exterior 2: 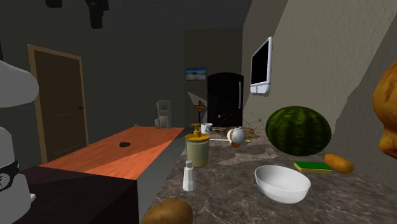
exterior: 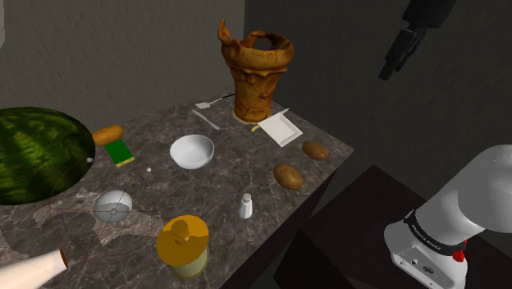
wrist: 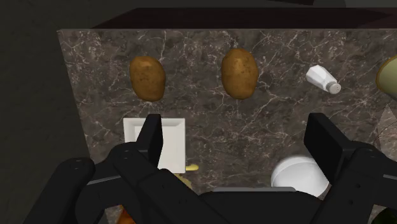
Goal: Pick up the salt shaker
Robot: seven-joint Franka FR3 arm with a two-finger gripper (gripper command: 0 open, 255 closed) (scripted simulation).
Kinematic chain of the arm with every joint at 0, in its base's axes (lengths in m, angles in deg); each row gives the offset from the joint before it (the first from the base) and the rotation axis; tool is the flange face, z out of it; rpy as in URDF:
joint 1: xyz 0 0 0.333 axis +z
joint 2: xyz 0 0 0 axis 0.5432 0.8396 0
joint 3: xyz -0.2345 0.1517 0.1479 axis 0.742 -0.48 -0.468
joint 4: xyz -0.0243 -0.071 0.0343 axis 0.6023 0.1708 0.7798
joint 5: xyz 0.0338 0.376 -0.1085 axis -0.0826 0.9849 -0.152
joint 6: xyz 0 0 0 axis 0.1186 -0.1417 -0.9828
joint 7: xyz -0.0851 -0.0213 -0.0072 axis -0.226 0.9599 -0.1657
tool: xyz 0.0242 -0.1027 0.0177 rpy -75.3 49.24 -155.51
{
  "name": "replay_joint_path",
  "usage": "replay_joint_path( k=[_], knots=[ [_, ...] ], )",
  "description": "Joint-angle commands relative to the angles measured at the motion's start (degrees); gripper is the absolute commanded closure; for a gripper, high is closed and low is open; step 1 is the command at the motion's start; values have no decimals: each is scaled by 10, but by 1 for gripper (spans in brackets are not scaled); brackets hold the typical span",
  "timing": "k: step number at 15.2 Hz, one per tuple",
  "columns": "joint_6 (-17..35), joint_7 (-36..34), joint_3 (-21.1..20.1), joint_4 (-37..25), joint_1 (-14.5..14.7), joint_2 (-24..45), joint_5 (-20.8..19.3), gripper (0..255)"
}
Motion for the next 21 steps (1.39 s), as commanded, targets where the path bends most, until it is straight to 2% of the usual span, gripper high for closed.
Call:
replay_joint_path(
  k=[1, 7, 12, 21],
  knots=[
    [0, 0, 0, 0, 0, 0, 0, 0],
    [115, -35, -41, 106, 19, -12, 39, 0],
    [220, -64, -80, 176, 40, 6, 73, 0],
    [437, -115, -163, 247, 77, 116, 133, 0]
  ],
)
